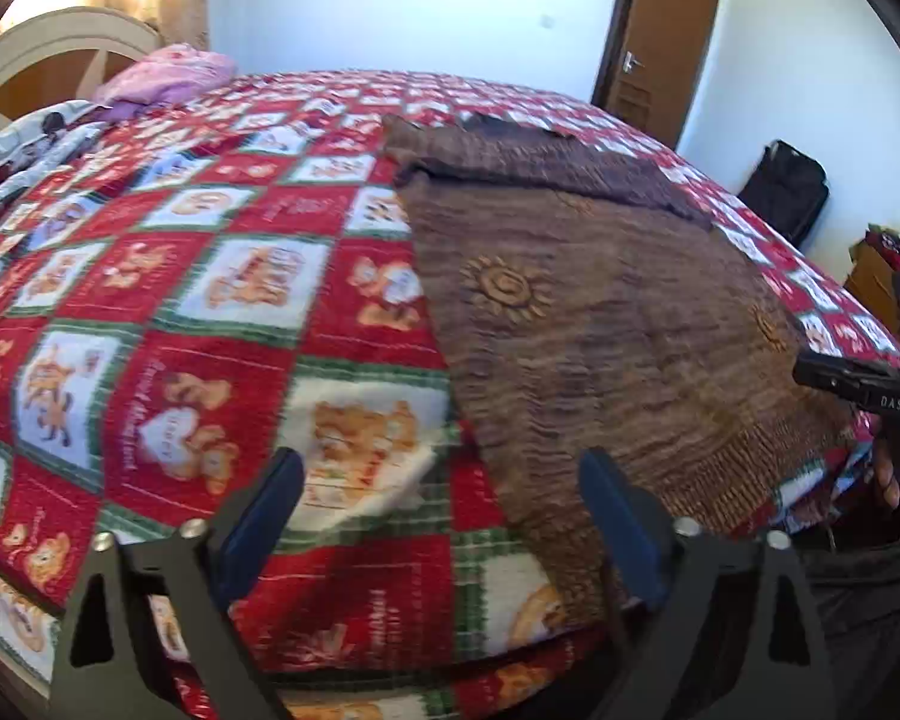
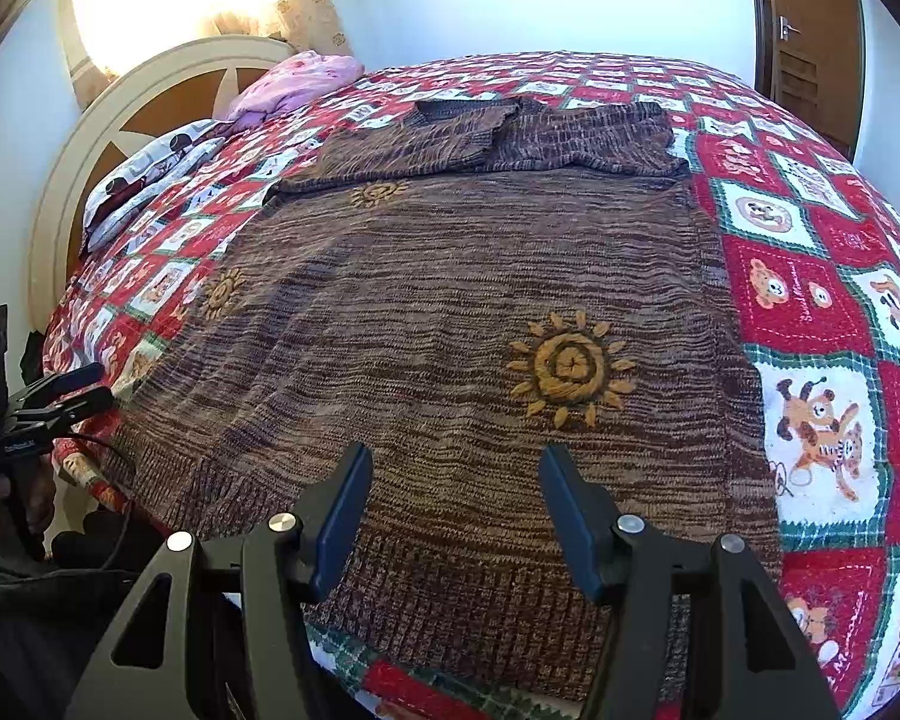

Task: Fold small clothes
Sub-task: 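Move both open grippers back to the hem of the folded sweater, then grasp the hem with the left gripper while the right gripper grasps beside it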

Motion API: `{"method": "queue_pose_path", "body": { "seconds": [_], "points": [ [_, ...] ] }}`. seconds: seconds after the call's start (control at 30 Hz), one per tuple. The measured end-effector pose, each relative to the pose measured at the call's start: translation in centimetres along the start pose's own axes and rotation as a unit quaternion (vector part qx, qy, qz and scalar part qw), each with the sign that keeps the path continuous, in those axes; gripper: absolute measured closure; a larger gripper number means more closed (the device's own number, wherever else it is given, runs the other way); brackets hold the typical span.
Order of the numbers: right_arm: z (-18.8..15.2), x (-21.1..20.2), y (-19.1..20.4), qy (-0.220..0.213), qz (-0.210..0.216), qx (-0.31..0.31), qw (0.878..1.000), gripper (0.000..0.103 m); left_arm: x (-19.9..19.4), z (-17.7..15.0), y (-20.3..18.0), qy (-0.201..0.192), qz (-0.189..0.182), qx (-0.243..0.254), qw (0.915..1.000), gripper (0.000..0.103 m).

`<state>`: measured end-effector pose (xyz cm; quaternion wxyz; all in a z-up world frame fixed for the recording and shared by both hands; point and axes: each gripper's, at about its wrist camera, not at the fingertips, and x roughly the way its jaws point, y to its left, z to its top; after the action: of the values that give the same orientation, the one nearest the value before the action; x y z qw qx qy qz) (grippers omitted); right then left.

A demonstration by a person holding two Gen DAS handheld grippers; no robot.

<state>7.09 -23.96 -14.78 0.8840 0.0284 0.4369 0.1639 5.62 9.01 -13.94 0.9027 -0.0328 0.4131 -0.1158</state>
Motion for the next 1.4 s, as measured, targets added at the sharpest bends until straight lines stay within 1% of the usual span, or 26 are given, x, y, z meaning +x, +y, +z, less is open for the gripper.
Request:
{"method": "queue_pose_path", "body": {
  "seconds": [0.03,0.07,0.1,0.13,0.17,0.27,0.3,0.4,0.43,0.47,0.5,0.53,0.63,0.67,0.7,0.83,0.97,1.07,1.23,1.33,1.4],
  "points": [
    [0.0,0.0,0.0,0.0,0.0,0.001,1.0,0.044,0.2,-0.1,-0.3,0.006,-0.009,0.003,0.9999,0.025],
    [-0.1,-0.1,0.0,-0.001,0.0,0.001,1.0,0.044,0.4,-0.3,-0.6,0.016,-0.018,0.007,0.9997,0.029],
    [-0.1,-0.1,-0.1,-0.001,0.0,0.002,1.0,0.044,0.7,-0.5,-1.0,0.026,-0.032,0.01,0.9991,0.035],
    [-0.2,-0.2,-0.1,-0.002,-0.001,0.003,1.0,0.043,0.8,-0.7,-1.6,0.038,-0.048,0.013,0.9981,0.038],
    [-0.3,-0.4,-0.2,-0.002,-0.003,0.004,1.0,0.044,1.0,-1.0,-2.1,0.048,-0.057,0.019,0.997,0.039],
    [-0.6,-0.7,-0.4,-0.003,-0.009,0.004,1.0,0.043,0.7,-1.6,-3.7,0.051,-0.055,0.052,0.9958,0.04],
    [-0.8,-0.9,-0.5,-0.003,-0.013,0.004,1.0,0.043,0.6,-1.7,-4.1,0.055,-0.058,0.061,0.995,0.045],
    [-1.2,-1.5,-0.9,-0.006,-0.016,0.008,1.0,0.043,0.4,-1.8,-4.4,0.059,-0.057,0.068,0.9943,0.051],
    [-1.3,-1.8,-1.2,-0.007,-0.016,0.011,1.0,0.043,0.5,-1.8,-4.3,0.06,-0.057,0.066,0.9944,0.056],
    [-1.4,-2.1,-1.4,-0.008,-0.017,0.014,1.0,0.043,0.5,-1.8,-4.3,0.061,-0.055,0.065,0.9945,0.059],
    [-1.6,-2.4,-1.7,-0.01,-0.019,0.018,1.0,0.043,0.5,-1.7,-4.2,0.062,-0.054,0.062,0.9946,0.063],
    [-1.7,-2.6,-1.9,-0.011,-0.021,0.021,1.0,0.043,0.4,-1.7,-4.0,0.063,-0.058,0.056,0.9947,0.07],
    [-2.1,-2.8,-2.9,-0.007,-0.029,0.036,0.999,0.043,0.5,-1.7,-3.8,0.063,-0.065,0.051,0.9946,0.081],
    [-2.2,-2.9,-3.2,-0.008,-0.031,0.04,0.999,0.043,0.6,-1.6,-3.8,0.063,-0.072,0.049,0.9942,0.087],
    [-2.2,-3.1,-3.5,-0.01,-0.033,0.044,0.998,0.043,0.7,-1.6,-3.8,0.066,-0.08,0.048,0.9934,0.091],
    [-2.5,-4.3,-3.9,-0.017,-0.039,0.05,0.998,0.043,0.5,-1.7,-3.7,0.062,-0.088,0.044,0.9932,0.092],
    [-3.2,-5.4,-4.5,-0.018,-0.057,0.055,0.997,0.043,-0.2,-1.3,-3.4,0.041,-0.103,0.038,0.9931,0.093],
    [-3.9,-5.7,-5.4,-0.01,-0.061,0.068,0.996,0.043,-0.4,-1.1,-3.2,0.032,-0.104,0.034,0.9935,0.093],
    [-4.4,-6.3,-5.7,-0.012,-0.061,0.077,0.995,0.043,-0.2,-0.9,-2.7,0.032,-0.101,0.021,0.9942,0.093],
    [-4.3,-6.8,-5.9,-0.022,-0.082,0.085,0.993,0.043,-0.3,-1.0,-2.7,0.028,-0.099,0.021,0.9944,0.093],
    [-4.5,-6.8,-6.3,-0.017,-0.091,0.093,0.991,0.043,-0.2,-1.0,-2.6,0.029,-0.099,0.02,0.9945,0.093]
  ]
}}
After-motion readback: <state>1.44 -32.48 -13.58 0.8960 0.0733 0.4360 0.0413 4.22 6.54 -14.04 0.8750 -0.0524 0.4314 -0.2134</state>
